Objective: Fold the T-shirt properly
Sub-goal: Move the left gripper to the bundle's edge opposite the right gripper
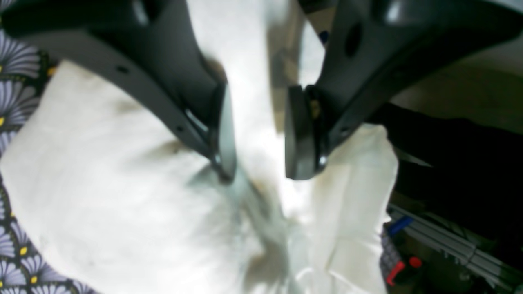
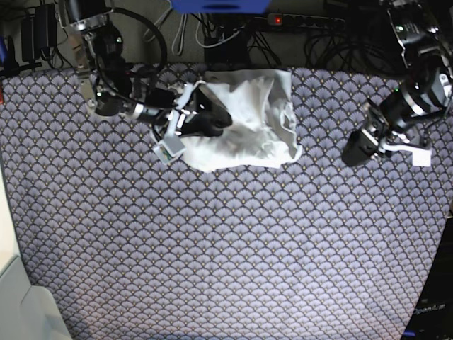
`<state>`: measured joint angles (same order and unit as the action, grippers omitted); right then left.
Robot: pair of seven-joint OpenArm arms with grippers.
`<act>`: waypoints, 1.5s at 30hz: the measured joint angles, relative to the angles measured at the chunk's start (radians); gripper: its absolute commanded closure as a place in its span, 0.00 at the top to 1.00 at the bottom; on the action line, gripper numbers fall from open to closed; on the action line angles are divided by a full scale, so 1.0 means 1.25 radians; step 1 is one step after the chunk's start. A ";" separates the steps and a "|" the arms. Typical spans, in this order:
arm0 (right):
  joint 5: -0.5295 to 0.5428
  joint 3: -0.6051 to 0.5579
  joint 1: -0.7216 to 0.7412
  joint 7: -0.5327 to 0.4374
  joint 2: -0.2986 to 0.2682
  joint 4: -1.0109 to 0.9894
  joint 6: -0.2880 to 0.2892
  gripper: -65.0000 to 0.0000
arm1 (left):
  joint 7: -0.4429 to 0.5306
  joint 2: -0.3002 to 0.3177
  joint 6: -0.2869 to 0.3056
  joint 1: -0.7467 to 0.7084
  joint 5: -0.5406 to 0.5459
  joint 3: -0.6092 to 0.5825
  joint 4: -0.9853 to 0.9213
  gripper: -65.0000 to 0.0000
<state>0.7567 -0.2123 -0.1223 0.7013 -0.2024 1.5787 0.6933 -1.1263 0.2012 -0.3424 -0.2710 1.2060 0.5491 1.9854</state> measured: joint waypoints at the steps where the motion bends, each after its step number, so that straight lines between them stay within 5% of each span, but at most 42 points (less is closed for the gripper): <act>1: 0.000 0.000 0.000 0.000 0.000 -0.003 0.001 0.28 | -0.004 -0.009 0.025 0.000 0.016 -0.002 0.000 0.30; 6: -0.001 0.000 0.001 0.000 0.000 -0.006 0.001 0.19 | 0.003 -0.027 0.126 0.000 0.065 -0.031 -0.001 0.30; 11: -0.008 0.000 0.002 0.002 -0.002 -0.007 0.001 0.05 | -0.010 -0.035 0.163 0.028 0.082 -0.176 -0.008 0.30; 17: -0.013 0.000 0.002 0.003 -0.004 -0.007 0.001 0.00 | -0.005 -0.083 0.165 0.076 0.084 -0.268 -0.094 0.30; 24: -0.013 0.000 0.002 0.004 -0.004 -0.009 0.001 0.00 | 0.000 -0.078 0.158 0.080 0.078 -0.311 -0.211 0.30; 34: -0.013 0.000 0.002 0.004 -0.004 -0.009 0.001 0.00 | 0.006 0.056 0.158 0.082 0.078 -0.305 -0.264 0.30; 45: -0.013 0.000 -0.005 0.006 -0.005 -0.010 0.001 0.00 | 0.018 0.003 0.168 0.143 0.002 -0.305 -0.444 0.30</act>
<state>0.7403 -0.2123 -0.1287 0.7094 -0.2081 1.5658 0.6945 -1.1034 0.2054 -0.1326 -0.0929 1.2079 0.1684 1.4303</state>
